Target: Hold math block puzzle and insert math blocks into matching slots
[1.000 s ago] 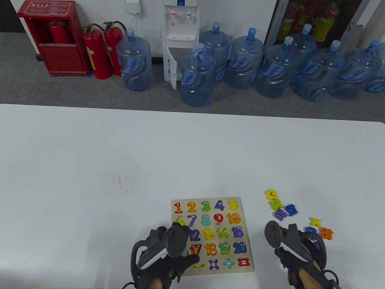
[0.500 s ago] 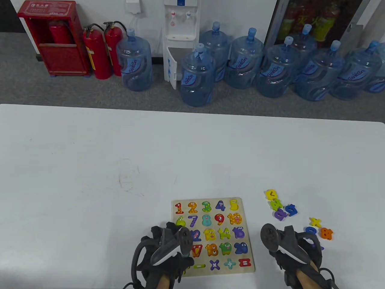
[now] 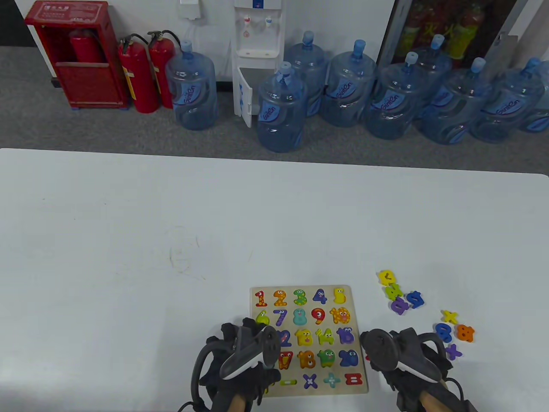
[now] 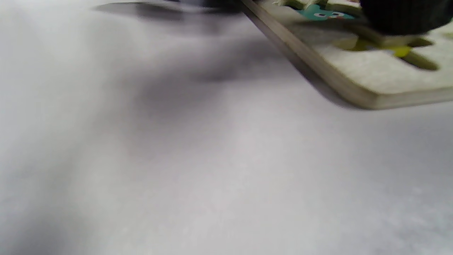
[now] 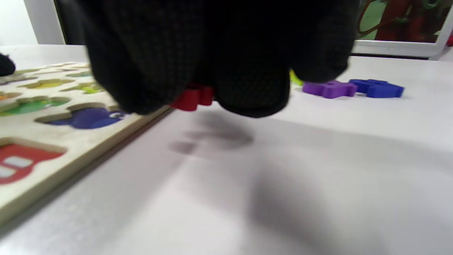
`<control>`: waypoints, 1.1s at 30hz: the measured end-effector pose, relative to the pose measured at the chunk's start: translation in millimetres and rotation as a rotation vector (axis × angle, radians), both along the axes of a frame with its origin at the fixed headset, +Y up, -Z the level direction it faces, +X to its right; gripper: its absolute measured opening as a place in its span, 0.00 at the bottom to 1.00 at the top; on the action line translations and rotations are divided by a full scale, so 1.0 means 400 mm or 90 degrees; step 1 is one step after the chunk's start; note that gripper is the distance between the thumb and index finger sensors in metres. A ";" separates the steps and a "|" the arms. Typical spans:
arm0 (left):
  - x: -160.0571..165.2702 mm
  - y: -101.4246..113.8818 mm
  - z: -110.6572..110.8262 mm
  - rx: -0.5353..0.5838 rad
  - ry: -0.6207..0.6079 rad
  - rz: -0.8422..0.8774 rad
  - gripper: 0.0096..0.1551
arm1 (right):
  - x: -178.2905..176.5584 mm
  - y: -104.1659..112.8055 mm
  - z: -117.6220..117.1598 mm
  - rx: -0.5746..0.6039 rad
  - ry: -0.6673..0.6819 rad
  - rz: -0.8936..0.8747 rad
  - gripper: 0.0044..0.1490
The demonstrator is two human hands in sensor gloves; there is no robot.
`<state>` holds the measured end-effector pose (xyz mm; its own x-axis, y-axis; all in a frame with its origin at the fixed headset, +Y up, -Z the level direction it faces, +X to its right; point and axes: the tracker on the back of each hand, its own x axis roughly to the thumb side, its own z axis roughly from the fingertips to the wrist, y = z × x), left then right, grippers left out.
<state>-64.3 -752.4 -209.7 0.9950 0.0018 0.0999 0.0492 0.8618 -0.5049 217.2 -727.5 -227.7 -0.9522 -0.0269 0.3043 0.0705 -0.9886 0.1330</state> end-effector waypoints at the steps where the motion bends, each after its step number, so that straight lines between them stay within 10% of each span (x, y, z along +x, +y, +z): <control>1: 0.001 -0.001 0.000 -0.002 -0.002 0.003 0.56 | -0.005 -0.004 0.001 0.011 -0.004 0.024 0.38; 20: 0.008 0.001 0.001 -0.009 -0.021 0.031 0.56 | 0.013 -0.035 -0.014 0.036 -0.070 0.111 0.40; 33: -0.028 0.013 -0.002 0.007 0.013 0.052 0.57 | -0.034 -0.005 0.039 0.030 0.035 0.090 0.38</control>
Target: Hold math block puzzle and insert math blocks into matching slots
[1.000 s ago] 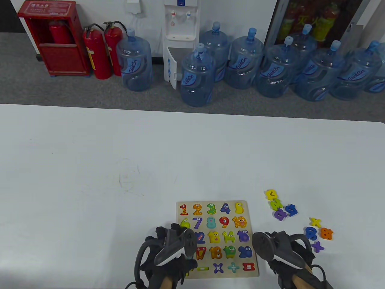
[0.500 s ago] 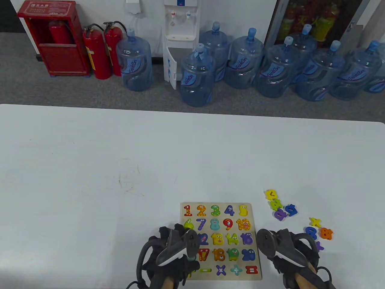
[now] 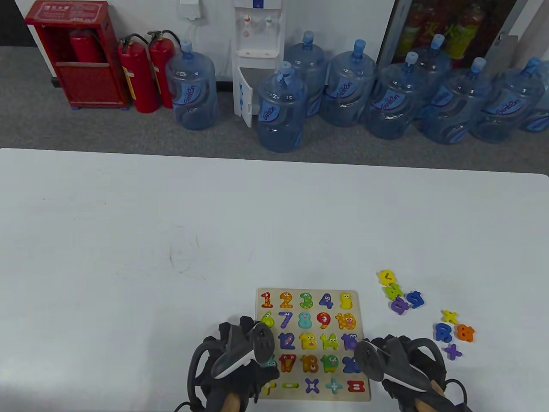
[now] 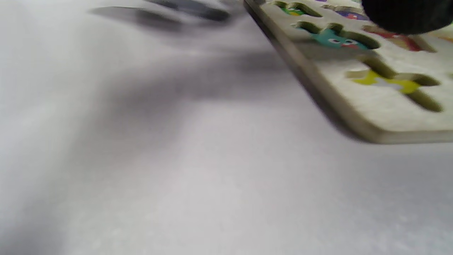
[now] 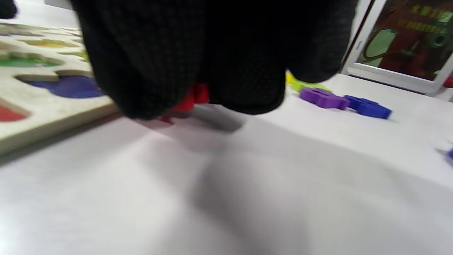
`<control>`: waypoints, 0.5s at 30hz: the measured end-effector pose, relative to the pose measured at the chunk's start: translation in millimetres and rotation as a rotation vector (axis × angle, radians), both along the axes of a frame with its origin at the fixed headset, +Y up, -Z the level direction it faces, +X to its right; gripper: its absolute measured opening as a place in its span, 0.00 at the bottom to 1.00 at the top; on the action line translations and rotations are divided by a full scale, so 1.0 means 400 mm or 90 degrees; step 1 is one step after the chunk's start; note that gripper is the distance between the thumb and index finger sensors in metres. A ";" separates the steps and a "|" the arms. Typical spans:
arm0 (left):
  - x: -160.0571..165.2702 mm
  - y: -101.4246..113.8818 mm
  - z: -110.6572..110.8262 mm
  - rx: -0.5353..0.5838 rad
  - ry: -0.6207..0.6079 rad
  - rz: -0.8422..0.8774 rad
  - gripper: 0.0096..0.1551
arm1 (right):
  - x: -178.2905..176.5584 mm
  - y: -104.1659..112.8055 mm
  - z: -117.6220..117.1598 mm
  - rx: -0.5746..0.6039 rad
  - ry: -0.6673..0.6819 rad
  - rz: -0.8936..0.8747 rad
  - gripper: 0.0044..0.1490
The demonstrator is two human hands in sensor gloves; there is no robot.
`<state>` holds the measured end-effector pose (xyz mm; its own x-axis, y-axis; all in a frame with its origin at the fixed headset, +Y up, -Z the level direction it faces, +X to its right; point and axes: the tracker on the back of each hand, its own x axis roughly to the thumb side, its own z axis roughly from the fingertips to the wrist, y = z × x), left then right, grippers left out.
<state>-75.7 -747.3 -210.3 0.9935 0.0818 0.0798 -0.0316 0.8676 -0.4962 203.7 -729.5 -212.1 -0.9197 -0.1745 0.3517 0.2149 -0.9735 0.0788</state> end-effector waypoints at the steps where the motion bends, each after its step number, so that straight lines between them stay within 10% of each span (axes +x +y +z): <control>1: -0.002 0.001 0.000 0.001 0.001 0.002 0.57 | -0.007 0.005 0.007 -0.001 0.016 -0.011 0.37; 15: 0.014 -0.015 -0.001 -0.025 -0.018 -0.050 0.59 | -0.085 0.007 0.077 -0.017 0.144 -0.015 0.37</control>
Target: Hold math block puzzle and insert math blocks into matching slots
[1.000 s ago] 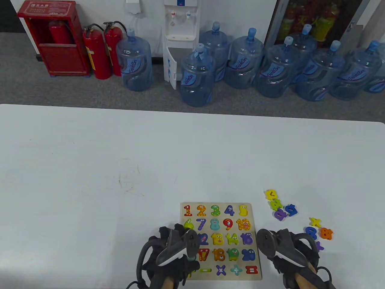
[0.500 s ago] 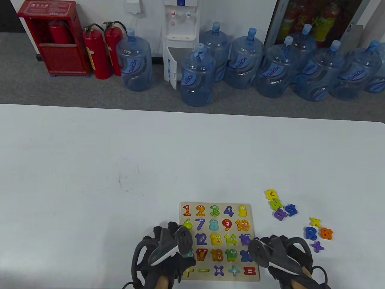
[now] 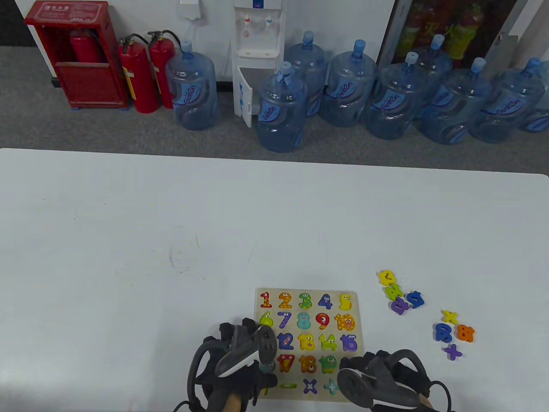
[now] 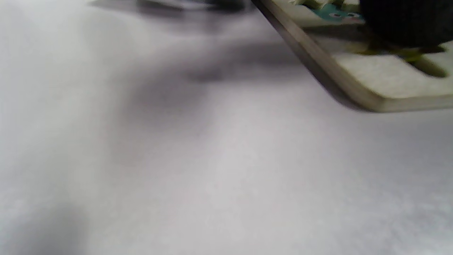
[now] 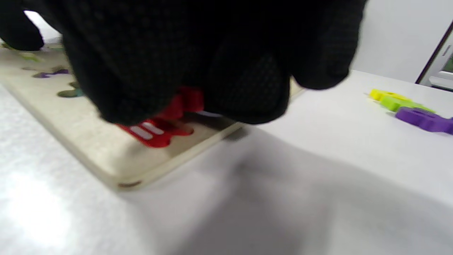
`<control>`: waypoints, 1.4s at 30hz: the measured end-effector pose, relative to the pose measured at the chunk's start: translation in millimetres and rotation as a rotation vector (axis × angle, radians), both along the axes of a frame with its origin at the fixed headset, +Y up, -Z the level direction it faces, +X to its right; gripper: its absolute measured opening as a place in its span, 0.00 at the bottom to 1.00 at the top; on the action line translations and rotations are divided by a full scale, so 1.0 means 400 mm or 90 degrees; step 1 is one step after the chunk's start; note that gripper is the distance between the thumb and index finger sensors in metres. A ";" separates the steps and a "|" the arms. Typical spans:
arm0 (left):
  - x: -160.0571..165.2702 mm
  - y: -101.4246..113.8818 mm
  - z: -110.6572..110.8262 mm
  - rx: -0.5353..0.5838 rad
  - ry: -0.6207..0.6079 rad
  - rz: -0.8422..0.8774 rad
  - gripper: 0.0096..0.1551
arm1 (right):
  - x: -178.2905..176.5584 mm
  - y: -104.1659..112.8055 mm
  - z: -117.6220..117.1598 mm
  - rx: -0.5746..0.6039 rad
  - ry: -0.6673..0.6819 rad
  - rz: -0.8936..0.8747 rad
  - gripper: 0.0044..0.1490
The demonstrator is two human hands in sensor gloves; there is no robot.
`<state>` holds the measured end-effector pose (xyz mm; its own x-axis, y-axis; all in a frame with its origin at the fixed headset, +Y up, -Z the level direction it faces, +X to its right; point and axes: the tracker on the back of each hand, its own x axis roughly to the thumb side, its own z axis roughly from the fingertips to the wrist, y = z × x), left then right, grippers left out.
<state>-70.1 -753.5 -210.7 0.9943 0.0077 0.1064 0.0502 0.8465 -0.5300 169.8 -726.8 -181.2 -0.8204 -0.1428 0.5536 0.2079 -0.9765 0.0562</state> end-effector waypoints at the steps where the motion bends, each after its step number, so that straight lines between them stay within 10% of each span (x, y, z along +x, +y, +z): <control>1: 0.001 0.000 0.000 0.001 0.001 -0.002 0.58 | -0.003 -0.004 0.001 0.001 0.000 0.008 0.37; 13: 0.010 0.000 -0.002 0.001 0.010 -0.011 0.58 | 0.022 0.015 -0.019 0.019 -0.054 0.005 0.39; 23: 0.028 0.002 -0.004 0.014 -0.002 -0.018 0.57 | 0.289 0.086 -0.143 0.093 -0.383 -0.108 0.39; 31: 0.007 0.024 -0.003 0.046 0.008 0.037 0.61 | 0.425 0.004 -0.204 0.017 -0.589 0.006 0.41; 42: -0.014 0.024 -0.003 0.042 0.019 0.054 0.60 | 0.394 -0.026 -0.216 0.077 -0.563 0.038 0.38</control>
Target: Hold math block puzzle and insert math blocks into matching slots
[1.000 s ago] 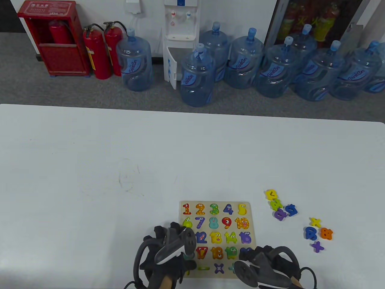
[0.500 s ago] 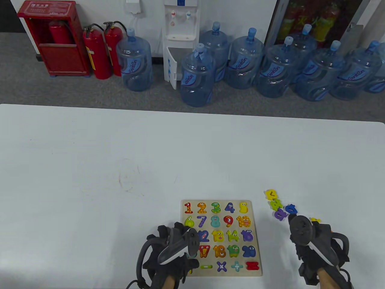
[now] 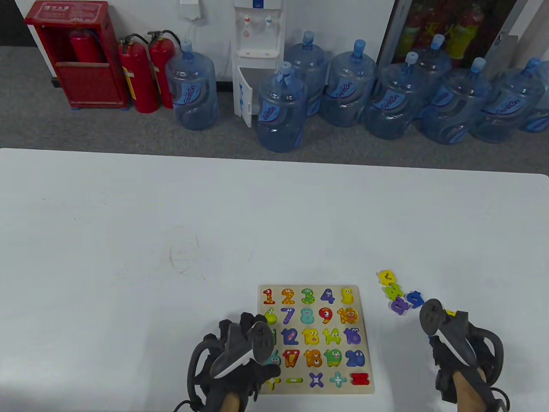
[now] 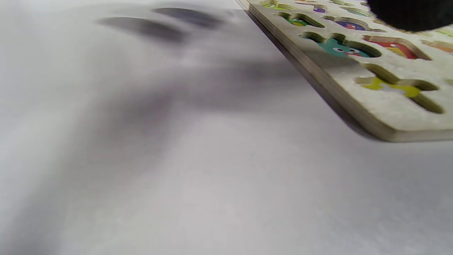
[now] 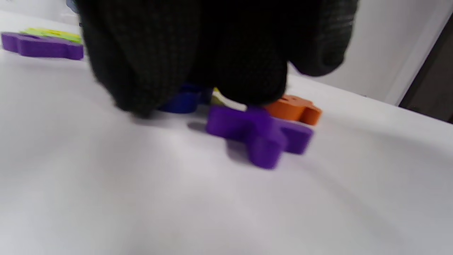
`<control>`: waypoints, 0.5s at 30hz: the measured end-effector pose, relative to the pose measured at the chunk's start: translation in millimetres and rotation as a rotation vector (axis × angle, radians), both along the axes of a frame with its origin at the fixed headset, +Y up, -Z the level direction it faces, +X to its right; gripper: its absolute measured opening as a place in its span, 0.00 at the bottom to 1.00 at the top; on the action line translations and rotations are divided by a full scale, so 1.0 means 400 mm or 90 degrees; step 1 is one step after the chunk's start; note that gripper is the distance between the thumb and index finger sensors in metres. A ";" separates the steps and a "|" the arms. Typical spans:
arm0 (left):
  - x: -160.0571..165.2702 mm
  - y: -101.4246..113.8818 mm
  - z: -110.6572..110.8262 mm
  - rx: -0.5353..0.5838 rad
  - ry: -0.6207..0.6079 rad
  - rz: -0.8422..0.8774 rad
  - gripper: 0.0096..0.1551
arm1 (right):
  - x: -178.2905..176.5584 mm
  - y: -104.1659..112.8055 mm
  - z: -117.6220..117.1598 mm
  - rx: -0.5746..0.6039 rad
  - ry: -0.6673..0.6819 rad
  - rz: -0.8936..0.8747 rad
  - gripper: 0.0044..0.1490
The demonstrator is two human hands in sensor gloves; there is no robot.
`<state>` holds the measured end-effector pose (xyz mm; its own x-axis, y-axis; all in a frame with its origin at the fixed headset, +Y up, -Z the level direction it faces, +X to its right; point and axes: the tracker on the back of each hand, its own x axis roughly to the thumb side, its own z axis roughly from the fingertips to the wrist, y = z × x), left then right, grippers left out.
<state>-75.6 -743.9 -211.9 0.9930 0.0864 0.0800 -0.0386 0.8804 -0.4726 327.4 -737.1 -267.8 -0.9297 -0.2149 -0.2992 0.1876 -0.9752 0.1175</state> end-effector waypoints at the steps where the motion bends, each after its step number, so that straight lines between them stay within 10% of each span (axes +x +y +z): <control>1: 0.000 0.001 0.001 -0.001 0.000 0.000 0.60 | -0.010 0.000 0.001 0.012 0.008 0.009 0.37; 15: -0.002 0.003 0.002 -0.003 0.006 -0.007 0.59 | -0.104 0.035 0.040 -0.014 0.181 -0.005 0.41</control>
<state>-76.3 -742.5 -211.2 0.9946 0.0764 0.0702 -0.0339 0.8788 -0.4761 285.9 -723.0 -251.9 -0.9773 -0.2108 -0.0208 0.2085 -0.9745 0.0827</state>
